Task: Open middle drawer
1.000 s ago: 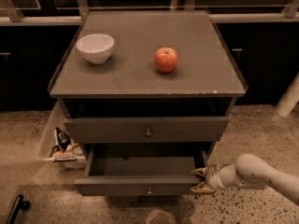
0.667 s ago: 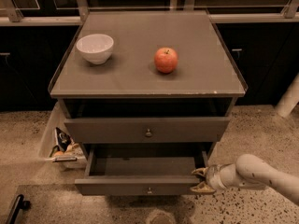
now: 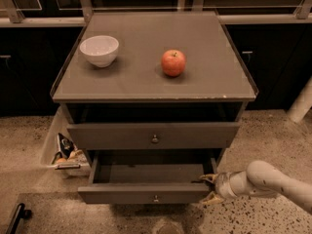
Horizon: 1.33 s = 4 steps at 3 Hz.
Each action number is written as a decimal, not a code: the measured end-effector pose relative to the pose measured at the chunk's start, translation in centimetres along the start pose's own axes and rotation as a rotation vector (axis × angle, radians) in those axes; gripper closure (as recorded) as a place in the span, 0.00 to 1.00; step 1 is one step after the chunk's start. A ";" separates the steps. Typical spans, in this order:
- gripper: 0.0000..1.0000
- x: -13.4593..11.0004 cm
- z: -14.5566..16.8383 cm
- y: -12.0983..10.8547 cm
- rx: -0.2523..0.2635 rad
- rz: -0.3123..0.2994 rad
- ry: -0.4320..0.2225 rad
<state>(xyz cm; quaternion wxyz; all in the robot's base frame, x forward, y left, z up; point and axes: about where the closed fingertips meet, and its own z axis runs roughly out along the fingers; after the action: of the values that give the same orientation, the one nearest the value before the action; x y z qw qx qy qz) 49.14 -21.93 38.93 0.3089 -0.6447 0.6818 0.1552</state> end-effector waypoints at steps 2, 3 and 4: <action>0.84 -0.4 -0.2 0.9 -0.013 0.002 -0.018; 1.00 -0.1 -0.7 1.8 -0.010 0.005 -0.022; 1.00 -0.2 -0.7 1.9 -0.010 0.005 -0.022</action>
Offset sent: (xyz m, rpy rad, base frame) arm -0.1543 -0.0560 -0.0110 0.1227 -0.0226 0.0250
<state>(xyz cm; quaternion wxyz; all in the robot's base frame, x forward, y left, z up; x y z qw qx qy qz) 47.17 -21.99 39.23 0.3129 -0.6427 0.6792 0.1666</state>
